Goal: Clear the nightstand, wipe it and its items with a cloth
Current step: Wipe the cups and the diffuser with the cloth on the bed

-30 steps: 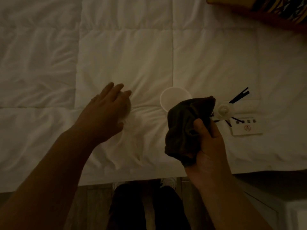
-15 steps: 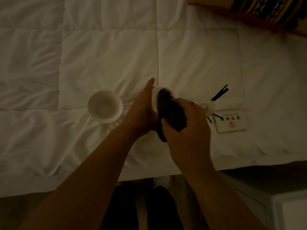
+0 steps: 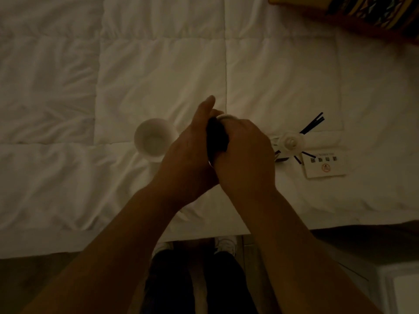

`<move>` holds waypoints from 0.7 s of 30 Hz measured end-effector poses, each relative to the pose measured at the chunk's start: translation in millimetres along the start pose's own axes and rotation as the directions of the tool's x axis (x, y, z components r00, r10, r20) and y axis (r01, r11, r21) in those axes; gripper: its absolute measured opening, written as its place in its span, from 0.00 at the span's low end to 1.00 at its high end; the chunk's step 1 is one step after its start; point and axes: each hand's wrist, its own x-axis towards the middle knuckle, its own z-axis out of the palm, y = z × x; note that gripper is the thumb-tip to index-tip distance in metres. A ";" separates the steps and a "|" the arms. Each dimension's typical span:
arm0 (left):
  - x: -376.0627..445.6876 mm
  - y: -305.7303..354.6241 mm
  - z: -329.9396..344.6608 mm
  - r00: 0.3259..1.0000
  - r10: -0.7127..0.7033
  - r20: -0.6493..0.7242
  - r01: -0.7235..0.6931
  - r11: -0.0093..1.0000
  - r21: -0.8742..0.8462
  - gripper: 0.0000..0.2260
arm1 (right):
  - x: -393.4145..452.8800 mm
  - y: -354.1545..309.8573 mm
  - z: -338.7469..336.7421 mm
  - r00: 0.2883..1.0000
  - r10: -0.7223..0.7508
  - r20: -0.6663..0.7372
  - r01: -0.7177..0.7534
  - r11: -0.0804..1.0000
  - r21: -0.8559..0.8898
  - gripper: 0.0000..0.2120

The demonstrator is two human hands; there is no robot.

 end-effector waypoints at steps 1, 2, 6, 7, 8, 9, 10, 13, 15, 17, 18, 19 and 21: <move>0.6 0.6 -3.0 0.999 0.028 0.034 -0.030 0.998 0.053 0.55 | 1.3 0.6 -3.3 0.999 0.004 0.049 -0.005 1.000 0.016 0.07; 1.4 1.1 -7.0 0.995 0.059 0.074 -0.067 0.992 0.110 0.56 | 2.4 1.8 -7.4 0.993 0.010 0.115 -0.013 0.999 0.031 0.05; 2.4 0.7 -19.8 0.973 0.171 0.156 -0.205 0.949 0.240 0.57 | 3.7 6.3 -18.4 0.947 -0.064 0.315 0.030 0.993 0.112 0.14; 2.5 0.9 -19.5 0.972 0.183 0.150 -0.215 0.947 0.237 0.57 | 2.5 6.1 -16.3 0.947 -0.089 0.309 0.071 0.995 0.069 0.13; 2.1 2.1 -18.0 0.972 0.183 0.146 -0.213 0.949 0.234 0.56 | 0.9 5.5 -11.9 0.952 -0.108 0.285 0.123 0.992 -0.035 0.10; 1.6 3.2 -15.9 0.973 0.177 0.147 -0.208 0.949 0.235 0.55 | -0.3 4.0 -7.5 0.961 -0.110 0.255 0.154 0.975 -0.158 0.07; 1.5 3.9 -12.8 0.973 0.169 0.156 -0.203 0.949 0.241 0.54 | -1.4 3.0 -4.1 0.971 -0.089 0.221 0.141 0.962 -0.234 0.06; -1.2 1.6 -7.6 0.980 0.104 0.169 -0.144 0.958 0.247 0.54 | -0.4 12.1 0.7 0.962 -0.023 0.271 0.072 0.982 -0.172 0.06; -3.1 -1.5 -10.3 0.985 0.034 0.170 -0.055 0.991 0.122 0.55 | -0.7 22.4 -4.7 0.943 0.024 0.333 -0.058 0.994 0.093 0.05; -4.9 -7.1 -12.7 0.985 -0.031 0.170 0.045 0.996 -0.080 0.55 | -4.5 28.6 -15.7 0.915 0.055 0.399 -0.262 0.835 0.484 0.10; -6.3 -9.6 -12.9 0.986 -0.060 0.154 0.084 0.984 -0.157 0.55 | -7.9 30.4 -18.8 0.916 0.051 0.397 -0.320 0.691 0.649 0.11; -7.8 -9.8 -12.7 0.987 -0.083 0.136 0.109 0.974 -0.199 0.55 | -11.9 31.2 -19.2 0.934 0.075 0.348 -0.324 0.584 0.744 0.10; -7.9 -3.8 -11.6 0.990 -0.067 0.120 0.088 0.979 -0.184 0.54 | -15.0 30.4 -14.2 0.977 0.197 0.086 -0.200 0.688 0.698 0.08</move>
